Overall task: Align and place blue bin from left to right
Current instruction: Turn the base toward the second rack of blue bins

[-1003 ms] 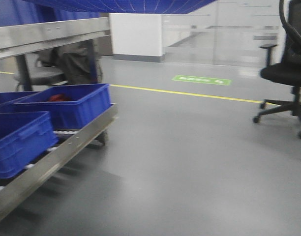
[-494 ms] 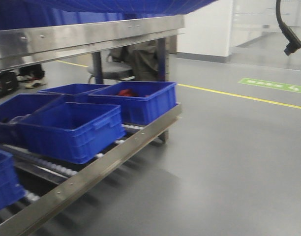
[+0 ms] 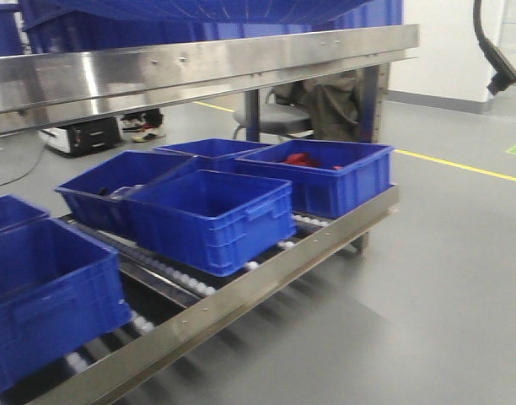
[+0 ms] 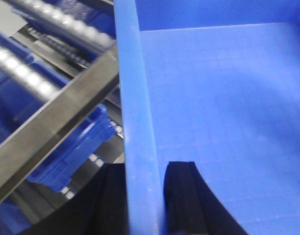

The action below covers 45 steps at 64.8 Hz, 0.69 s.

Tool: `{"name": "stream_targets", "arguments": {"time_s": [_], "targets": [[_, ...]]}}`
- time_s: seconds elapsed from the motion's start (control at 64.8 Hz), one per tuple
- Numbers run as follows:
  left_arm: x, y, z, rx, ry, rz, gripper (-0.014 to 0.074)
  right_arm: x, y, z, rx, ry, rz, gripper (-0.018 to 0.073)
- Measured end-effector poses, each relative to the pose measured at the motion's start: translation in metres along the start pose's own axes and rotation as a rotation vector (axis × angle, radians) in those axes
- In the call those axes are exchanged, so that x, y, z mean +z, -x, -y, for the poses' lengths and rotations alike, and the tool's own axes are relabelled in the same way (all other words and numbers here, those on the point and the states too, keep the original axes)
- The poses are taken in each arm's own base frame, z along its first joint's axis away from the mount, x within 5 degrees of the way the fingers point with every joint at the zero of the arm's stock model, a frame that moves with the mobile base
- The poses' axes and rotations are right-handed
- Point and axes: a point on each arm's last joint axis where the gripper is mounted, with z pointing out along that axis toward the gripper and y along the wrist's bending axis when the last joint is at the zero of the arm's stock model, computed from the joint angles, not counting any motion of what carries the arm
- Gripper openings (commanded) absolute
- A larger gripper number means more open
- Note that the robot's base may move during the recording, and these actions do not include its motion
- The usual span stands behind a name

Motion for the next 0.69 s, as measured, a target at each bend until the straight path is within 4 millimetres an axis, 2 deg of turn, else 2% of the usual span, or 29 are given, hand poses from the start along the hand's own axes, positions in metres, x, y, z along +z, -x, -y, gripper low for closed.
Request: {"name": "stream_targets", "arguments": {"time_s": [0.694], "targets": [[0.0, 0.0, 0.0, 0.0, 0.0, 0.0, -0.001, 0.0, 0.0, 0.0, 0.0, 0.0, 0.0, -0.0079]]}}
